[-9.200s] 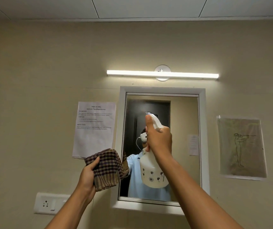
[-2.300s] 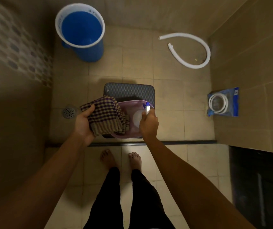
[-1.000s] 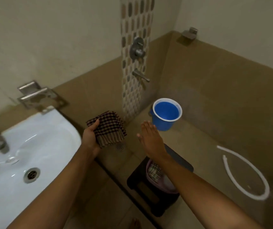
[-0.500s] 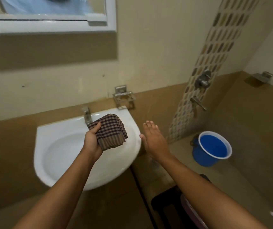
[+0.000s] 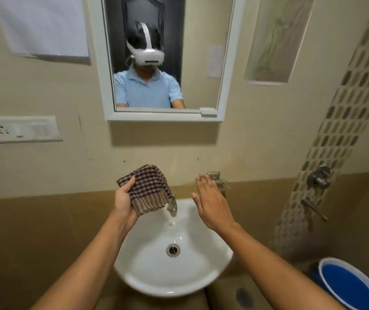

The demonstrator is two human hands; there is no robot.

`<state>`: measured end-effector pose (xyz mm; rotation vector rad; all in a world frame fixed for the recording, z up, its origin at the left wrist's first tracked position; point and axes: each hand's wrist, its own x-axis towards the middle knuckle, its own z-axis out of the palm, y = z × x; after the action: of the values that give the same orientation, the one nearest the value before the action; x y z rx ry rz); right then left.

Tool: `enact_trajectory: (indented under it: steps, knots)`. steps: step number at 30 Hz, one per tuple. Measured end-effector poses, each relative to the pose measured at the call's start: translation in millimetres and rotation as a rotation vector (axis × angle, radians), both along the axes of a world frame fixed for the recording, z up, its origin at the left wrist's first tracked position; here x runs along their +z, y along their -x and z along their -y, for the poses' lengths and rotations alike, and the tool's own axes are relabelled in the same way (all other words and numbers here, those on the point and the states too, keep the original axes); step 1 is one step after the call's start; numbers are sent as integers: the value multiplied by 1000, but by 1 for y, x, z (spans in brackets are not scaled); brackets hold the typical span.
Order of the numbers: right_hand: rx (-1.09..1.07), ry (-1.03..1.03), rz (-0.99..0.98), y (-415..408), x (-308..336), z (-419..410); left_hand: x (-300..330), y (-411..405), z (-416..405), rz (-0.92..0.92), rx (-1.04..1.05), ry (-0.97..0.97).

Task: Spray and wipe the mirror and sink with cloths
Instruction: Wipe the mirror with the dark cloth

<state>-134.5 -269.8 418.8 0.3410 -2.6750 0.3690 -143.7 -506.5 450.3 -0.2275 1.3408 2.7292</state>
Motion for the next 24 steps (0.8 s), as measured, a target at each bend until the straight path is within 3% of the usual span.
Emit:
enact_trajectory:
  steps: [14, 24]
  knots:
    - [140, 98, -386, 93, 165, -7, 152, 50, 0, -319, 260, -50]
    - [196, 81, -643, 163, 284, -41, 259, 89, -30, -510, 663, -106]
